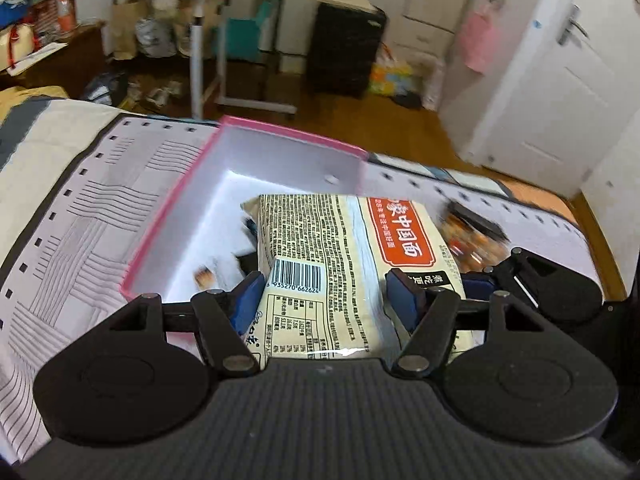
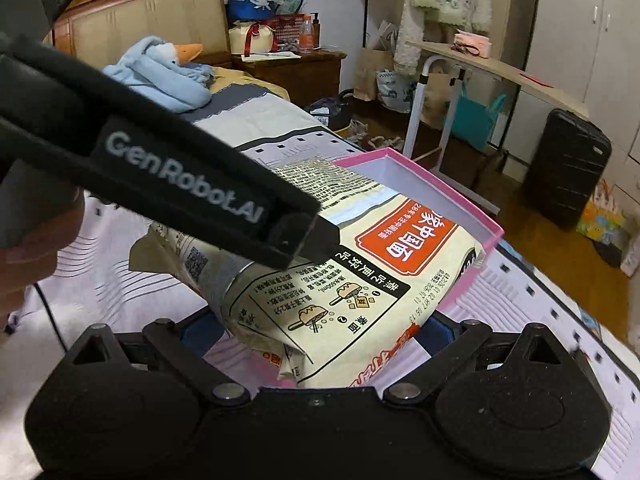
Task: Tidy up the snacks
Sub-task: 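Carry the white red-labelled noodle pack into the pink box, open left gripper, then move the left gripper back to the large clear peanut bag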
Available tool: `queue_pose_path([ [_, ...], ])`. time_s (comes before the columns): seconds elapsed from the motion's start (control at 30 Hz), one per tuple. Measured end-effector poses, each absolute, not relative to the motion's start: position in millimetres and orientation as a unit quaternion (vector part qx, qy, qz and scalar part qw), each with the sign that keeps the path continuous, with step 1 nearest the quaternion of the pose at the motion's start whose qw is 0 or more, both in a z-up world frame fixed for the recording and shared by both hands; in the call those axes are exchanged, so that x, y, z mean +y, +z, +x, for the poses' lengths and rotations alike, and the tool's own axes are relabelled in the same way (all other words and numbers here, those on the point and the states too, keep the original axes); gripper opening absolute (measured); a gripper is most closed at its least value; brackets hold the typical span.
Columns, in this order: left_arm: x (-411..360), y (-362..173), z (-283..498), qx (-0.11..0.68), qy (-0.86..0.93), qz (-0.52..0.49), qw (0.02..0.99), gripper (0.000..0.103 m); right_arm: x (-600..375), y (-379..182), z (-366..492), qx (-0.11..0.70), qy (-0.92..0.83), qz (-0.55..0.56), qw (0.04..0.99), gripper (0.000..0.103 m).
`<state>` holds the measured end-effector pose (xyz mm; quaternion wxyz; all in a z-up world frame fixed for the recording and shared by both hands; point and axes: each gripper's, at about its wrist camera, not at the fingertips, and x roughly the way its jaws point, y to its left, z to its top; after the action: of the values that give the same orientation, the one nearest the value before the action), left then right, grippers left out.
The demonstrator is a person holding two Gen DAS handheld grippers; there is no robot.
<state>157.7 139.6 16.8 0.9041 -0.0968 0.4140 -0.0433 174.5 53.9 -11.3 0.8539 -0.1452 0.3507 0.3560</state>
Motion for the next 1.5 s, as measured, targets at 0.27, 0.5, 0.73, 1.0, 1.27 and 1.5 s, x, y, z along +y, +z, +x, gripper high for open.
queue_pose_path([
  [0.27, 182.8, -26.7, 221.9, 0.423, -0.024, -0.117, 0.898, 0.066, 89.9, -34.7, 215.9, 0.389, 0.365, -0.131, 0.836, 0.100],
  [0.5, 204.1, -58.3, 248.9, 0.438, -0.031, -0.122, 0.890, 0.066, 107.6, -51.2, 240.4, 0.425, 0.368, -0.133, 0.816, 0.100],
  [0.73, 201.4, -78.9, 248.9, 0.454, -0.030, -0.091, 0.886, 0.058, 113.2, -53.4, 224.5, 0.423, 0.371, -0.185, 0.806, 0.101],
  [1.0, 187.6, -55.3, 222.3, 0.411, -0.023, -0.049, 0.910, 0.058, 105.7, -20.2, 191.5, 0.403, 0.349, -0.196, 0.824, 0.101],
  [1.27, 182.9, -12.3, 195.4, 0.399, -0.047, -0.033, 0.915, 0.059, 83.1, 5.3, 173.0, 0.393, 0.332, -0.173, 0.840, 0.101],
  [1.5, 165.4, 24.1, 169.5, 0.375, -0.077, -0.015, 0.924, 0.062, 26.6, 38.2, 133.6, 0.318, 0.312, -0.116, 0.888, 0.101],
])
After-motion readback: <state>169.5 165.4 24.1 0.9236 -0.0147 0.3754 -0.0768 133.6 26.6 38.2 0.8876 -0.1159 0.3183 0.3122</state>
